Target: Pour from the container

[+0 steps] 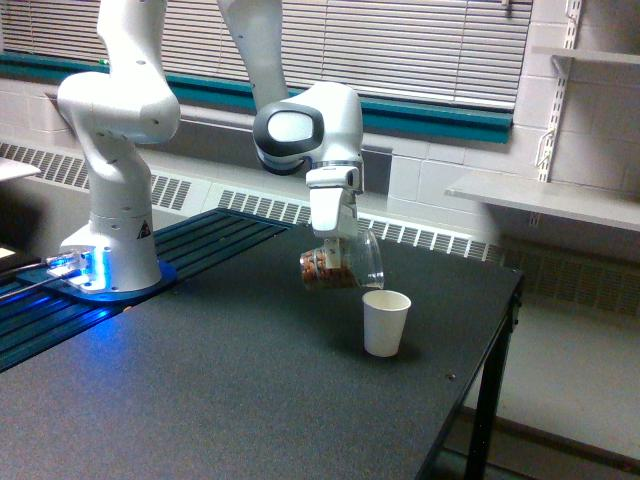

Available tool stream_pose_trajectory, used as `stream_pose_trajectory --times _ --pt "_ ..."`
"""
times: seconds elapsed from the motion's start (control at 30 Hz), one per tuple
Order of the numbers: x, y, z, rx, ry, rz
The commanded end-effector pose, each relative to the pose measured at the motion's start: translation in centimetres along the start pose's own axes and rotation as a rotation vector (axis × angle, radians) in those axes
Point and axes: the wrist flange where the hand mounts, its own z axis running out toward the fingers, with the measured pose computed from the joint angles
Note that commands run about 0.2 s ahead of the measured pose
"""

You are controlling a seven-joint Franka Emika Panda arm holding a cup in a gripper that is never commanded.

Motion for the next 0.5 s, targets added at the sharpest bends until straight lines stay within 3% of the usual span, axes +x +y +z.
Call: stream_pose_trajectory --times 0.03,0.5 --pt "0.89 0.78 0.70 -0.030 -0.013 -0.028" --pt "1.35 0.45 1.21 -0.056 -0.040 -0.061"
